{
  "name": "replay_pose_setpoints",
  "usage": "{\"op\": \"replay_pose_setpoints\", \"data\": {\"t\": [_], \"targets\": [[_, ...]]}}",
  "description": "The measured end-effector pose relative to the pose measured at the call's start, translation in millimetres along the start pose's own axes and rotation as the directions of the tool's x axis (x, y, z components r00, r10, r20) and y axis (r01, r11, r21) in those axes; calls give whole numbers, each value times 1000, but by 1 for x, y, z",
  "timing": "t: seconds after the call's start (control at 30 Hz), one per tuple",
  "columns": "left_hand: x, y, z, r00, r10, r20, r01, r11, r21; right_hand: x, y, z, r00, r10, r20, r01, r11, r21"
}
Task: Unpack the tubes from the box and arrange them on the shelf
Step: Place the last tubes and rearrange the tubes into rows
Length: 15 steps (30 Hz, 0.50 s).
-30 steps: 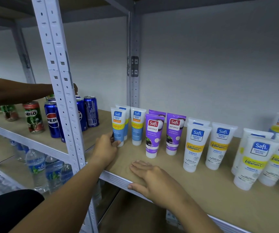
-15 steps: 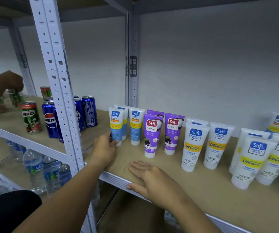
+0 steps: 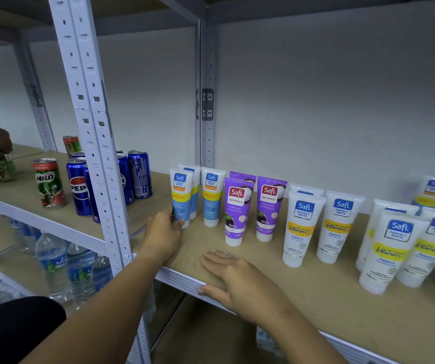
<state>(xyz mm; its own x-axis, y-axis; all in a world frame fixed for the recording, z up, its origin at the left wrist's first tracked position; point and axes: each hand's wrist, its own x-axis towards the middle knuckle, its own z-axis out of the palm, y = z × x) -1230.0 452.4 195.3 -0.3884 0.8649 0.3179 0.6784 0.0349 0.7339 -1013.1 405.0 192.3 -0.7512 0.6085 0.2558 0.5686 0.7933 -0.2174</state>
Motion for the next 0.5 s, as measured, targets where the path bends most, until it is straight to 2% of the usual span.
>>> {"op": "replay_pose_setpoints", "data": {"t": [0.2,0.3,0.4,0.5], "targets": [[-22,3,-5,998,-22,-53,25,998,50,-5,-4,-7,999,31,-25,-30,998,47],[-37,14,-10,997,7,-71,-6,1000,20,-11,-7,-20,995,85,-54,-80,993,84],[-49,41,-19,986,166,-29,-164,985,59,-18,-5,-41,984,154,-86,-149,987,64],[-57,80,-30,934,357,-4,-354,928,115,-27,-1,-78,975,192,-108,-184,980,76]]}}
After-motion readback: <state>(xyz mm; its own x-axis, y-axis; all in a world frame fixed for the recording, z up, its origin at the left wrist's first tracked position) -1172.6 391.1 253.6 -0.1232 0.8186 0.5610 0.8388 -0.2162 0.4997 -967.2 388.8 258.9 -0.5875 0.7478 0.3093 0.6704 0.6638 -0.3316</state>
